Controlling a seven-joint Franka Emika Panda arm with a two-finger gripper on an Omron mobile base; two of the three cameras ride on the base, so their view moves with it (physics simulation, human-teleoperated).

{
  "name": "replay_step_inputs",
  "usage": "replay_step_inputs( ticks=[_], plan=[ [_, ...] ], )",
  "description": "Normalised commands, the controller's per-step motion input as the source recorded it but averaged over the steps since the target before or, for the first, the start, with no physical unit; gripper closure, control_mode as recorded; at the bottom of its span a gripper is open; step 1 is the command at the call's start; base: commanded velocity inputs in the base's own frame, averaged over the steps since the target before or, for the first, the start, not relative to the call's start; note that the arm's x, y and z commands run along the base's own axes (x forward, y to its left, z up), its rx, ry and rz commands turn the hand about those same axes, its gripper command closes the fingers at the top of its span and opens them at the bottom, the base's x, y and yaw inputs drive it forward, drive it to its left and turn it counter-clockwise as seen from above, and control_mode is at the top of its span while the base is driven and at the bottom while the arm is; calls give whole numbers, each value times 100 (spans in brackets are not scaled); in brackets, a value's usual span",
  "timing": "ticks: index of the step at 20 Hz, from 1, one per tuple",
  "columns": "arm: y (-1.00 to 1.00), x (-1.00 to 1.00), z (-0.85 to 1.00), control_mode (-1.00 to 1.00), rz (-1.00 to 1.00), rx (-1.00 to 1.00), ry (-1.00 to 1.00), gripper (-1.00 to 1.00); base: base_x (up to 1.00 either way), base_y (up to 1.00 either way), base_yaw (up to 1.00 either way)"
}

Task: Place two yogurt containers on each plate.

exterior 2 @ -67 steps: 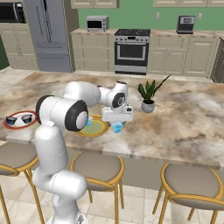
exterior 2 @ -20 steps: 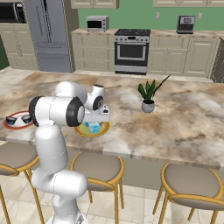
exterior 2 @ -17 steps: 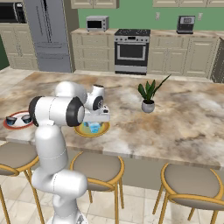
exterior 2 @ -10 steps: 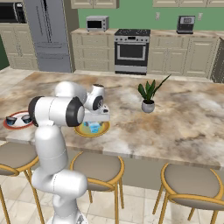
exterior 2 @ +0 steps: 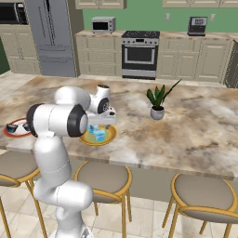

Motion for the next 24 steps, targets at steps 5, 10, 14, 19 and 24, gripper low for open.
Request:
replay_step_inputs(
  ticks=[5, 10, 14, 19, 24],
  plan=[
    [0, -55, 37, -100, -1, 0, -4, -100, 0, 0, 0],
    [0, -100, 29, -100, -5, 0, -13, -100, 0, 0, 0],
    [10, -58, 50, -100, -2, 0, -6, -100, 0, 0, 0],
    [0, -44, 60, -100, -7, 0, -4, -100, 0, 0, 0],
    [0, -11, 75, -100, -5, 2, -1, -100, 0, 0, 0]
  ],
)
